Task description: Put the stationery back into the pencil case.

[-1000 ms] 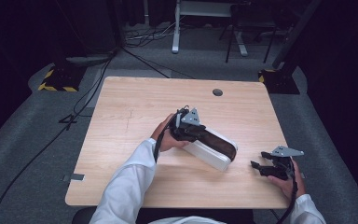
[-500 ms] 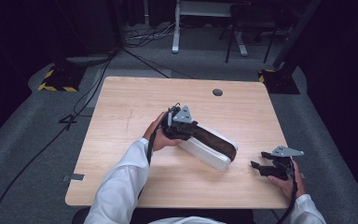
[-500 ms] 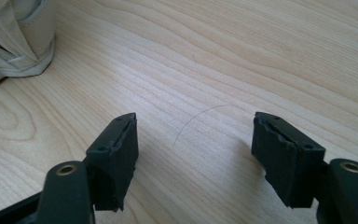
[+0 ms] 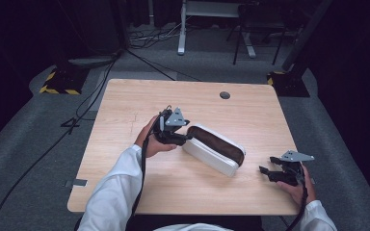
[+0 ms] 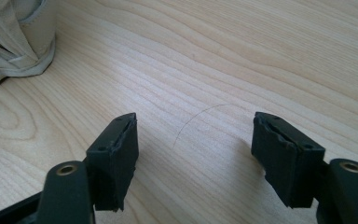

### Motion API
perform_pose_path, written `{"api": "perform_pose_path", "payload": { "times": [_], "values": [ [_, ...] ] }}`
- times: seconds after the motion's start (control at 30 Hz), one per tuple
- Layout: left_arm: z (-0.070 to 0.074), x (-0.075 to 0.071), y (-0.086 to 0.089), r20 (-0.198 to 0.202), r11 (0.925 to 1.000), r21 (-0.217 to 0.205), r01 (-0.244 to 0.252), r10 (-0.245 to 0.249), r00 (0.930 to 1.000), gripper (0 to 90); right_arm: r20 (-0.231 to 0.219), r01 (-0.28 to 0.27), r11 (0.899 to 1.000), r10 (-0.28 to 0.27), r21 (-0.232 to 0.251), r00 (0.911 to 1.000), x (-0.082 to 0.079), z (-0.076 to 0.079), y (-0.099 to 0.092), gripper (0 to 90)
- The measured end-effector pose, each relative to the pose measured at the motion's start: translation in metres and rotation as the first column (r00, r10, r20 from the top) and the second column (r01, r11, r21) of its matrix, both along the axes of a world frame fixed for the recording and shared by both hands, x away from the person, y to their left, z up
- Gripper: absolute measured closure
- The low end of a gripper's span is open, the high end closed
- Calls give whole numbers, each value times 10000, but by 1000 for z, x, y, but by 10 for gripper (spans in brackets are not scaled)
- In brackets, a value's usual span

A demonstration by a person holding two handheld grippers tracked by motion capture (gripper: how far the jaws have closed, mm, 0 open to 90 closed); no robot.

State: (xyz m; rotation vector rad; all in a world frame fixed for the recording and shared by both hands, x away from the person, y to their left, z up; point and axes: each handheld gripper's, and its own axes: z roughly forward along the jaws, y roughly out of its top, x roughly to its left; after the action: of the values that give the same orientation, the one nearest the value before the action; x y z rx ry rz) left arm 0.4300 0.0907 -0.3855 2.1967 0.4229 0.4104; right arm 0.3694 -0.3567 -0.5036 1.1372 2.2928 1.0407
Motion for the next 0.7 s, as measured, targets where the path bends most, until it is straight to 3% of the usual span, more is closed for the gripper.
{"api": "perform_pose_path", "payload": {
  "times": [0.37,0.7],
  "values": [
    [-3,-10,29,-28,9965,126,-823,824,9966,347,-46,-53,10000,53,23,10000,0,0,0,312],
    [-14,-20,53,-338,9850,304,-1698,1708,9847,219,-58,-86,10000,86,-13,9999,-1,0,-1,309]
  ]
}}
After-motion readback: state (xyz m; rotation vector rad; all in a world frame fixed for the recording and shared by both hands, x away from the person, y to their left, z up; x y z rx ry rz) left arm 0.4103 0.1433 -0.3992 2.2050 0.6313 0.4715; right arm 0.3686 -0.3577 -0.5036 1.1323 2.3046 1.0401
